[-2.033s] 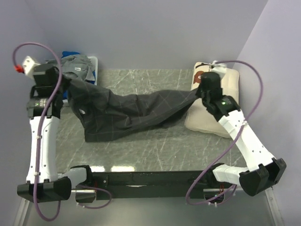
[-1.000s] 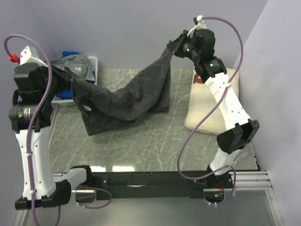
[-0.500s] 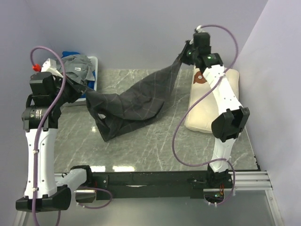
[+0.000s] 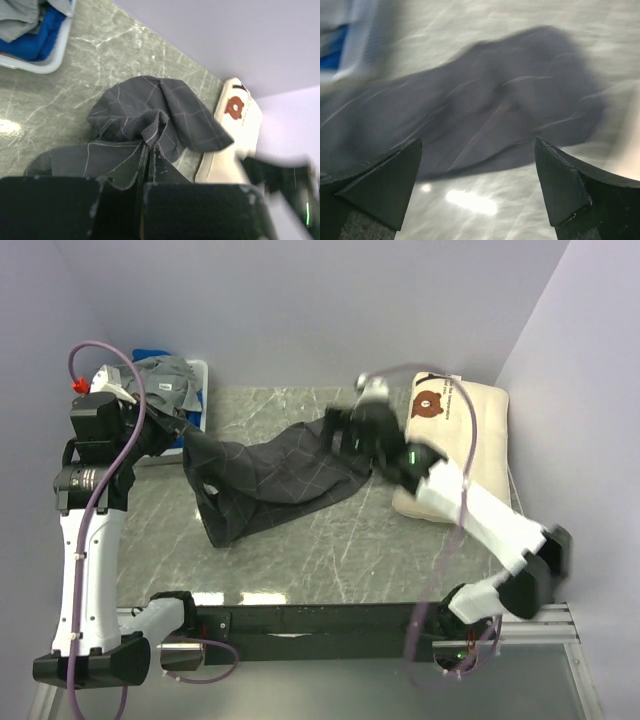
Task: Put the pillow into the pillowcase
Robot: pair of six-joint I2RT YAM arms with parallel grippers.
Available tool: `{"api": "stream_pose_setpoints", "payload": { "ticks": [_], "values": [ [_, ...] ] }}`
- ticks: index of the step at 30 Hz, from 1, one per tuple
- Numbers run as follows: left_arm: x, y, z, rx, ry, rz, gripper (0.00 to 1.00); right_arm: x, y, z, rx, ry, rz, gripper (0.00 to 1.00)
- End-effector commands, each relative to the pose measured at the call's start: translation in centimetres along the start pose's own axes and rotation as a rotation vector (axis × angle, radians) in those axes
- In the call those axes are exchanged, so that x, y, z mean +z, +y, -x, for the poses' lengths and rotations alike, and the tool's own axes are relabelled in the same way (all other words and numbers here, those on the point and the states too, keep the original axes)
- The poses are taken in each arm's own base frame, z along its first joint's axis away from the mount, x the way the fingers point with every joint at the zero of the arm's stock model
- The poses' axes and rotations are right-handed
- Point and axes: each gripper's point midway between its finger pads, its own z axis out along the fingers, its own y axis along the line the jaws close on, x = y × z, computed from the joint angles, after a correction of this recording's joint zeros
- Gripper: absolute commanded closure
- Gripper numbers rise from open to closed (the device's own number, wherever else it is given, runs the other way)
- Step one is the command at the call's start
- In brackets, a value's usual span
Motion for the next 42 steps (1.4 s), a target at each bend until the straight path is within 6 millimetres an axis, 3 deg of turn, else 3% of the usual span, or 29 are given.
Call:
{"api": "stream_pose_setpoints", "payload": {
  "ticks": [1,2,3,4,5,7,8,9,11,12,13,14,15,17,19,20,22,23,25,27,31,34,35,36,37,38,39,40,42],
  "values": [
    [0.6,-0.2,1.8,-0.055,-0.091,0.007,0.99,-5.8,7.1,-4.3,0.095,-0.147,0.225,0.02],
    [0.7,-0.2,1.9,-0.058,-0.095,0.007,0.99,-7.8,10.8,-6.3,0.111,-0.15,0.347,0.02],
    [0.8,-0.2,1.9,-0.059,-0.095,0.007,0.99,-7.2,10.9,-10.1,0.097,-0.095,0.345,0.02],
    [0.8,-0.3,2.0,-0.062,-0.096,0.005,0.99,-7.4,12.1,-11.4,0.122,-0.085,0.368,0.02],
    [0.9,-0.2,2.0,-0.064,-0.097,0.006,0.99,-7.6,14.7,-14.8,0.077,-0.04,0.41,0.02],
    [1.1,-0.3,1.9,-0.066,-0.092,0.005,0.99,-7.5,17.7,-16.3,0.045,-0.026,0.409,0.02],
    [1.1,-0.2,1.9,-0.067,-0.09,0.006,0.99,-5.6,18.4,-19.2,-0.011,0.016,0.364,0.02],
    [1.2,-0.2,1.8,-0.068,-0.089,0.007,0.99,-6.3,21.0,-18.9,-0.005,0.008,0.396,0.02],
    [1.3,0.0,1.8,-0.064,-0.09,0.015,0.99,-4.8,22.8,-20.9,0.003,0.026,0.397,0.02],
    [1.2,0.1,1.7,-0.063,-0.089,0.02,0.99,-4.8,24.1,-20.5,0.026,0.022,0.417,0.02],
    [1.3,0.2,1.7,-0.061,-0.088,0.027,0.99,-4.4,24.8,-20.9,0.045,0.03,0.424,0.03],
    [1.4,0.3,1.7,-0.06,-0.085,0.03,0.99,-3.3,25.0,-22.4,0.033,0.053,0.405,0.03],
    [1.5,0.4,1.6,-0.058,-0.083,0.032,0.99,-3.2,26.3,-21.9,0.051,0.05,0.418,0.04],
    [1.5,0.6,1.5,-0.058,-0.086,0.036,0.99,-1.8,26.9,-23.8,0.021,0.079,0.401,0.04],
    [1.5,0.7,1.5,-0.053,-0.088,0.04,0.99,-1.3,28.3,-23.9,0.019,0.085,0.41,0.05],
    [1.5,0.7,1.6,-0.052,-0.091,0.044,0.99,-0.2,28.0,-25.6,-0.012,0.113,0.379,0.05],
    [1.6,0.8,1.6,-0.048,-0.09,0.048,0.99,0.2,28.9,-25.7,0.001,0.117,0.379,0.05],
    [1.6,0.9,1.6,-0.045,-0.09,0.053,0.99,1.4,28.4,-27.2,-0.018,0.141,0.346,0.05],
    [1.6,1.0,1.7,-0.041,-0.091,0.056,0.99,2.1,28.3,-27.8,-0.02,0.159,0.319,0.12],
    [1.5,0.8,2.0,-0.035,-0.1,0.056,0.99,3.4,26.6,-29.4,-0.04,0.192,0.271,0.18],
    [1.5,0.7,2.2,-0.032,-0.107,0.055,0.99,5.1,23.2,-30.7,-0.033,0.234,0.194,0.24],
    [1.6,0.7,2.2,-0.032,-0.104,0.053,0.99,5.6,20.1,-30.6,-0.054,0.242,0.131,0.54],
    [1.7,0.7,2.2,-0.032,-0.103,0.054,0.99,5.1,19.4,-29.0,-0.046,0.216,0.118,0.7],
    [1.7,0.9,2.2,-0.029,-0.105,0.06,0.99,5.0,16.9,-29.3,-0.07,0.224,0.076,0.78],
    [1.7,1.0,2.2,-0.029,-0.108,0.063,0.99,3.8,16.5,-26.9,-0.048,0.192,0.084,0.83],
    [1.9,1.3,1.8,-0.029,-0.101,0.068,0.99,3.0,14.7,-26.2,-0.063,0.192,0.048,0.94],
    [2.0,1.3,1.8,-0.024,-0.103,0.062,0.99,2.8,11.4,-25.9,-0.081,0.19,-0.014,0.97],
    [2.0,1.1,1.4,-0.021,-0.089,0.042,0.98,1.0,10.4,-22.7,-0.038,0.144,-0.007,0.98],
    [2.5,1.0,0.2,0.002,-0.052,0.002,0.96,-0.4,4.6,-22.0,-0.059,0.152,-0.121,1.0]
  ]
}}
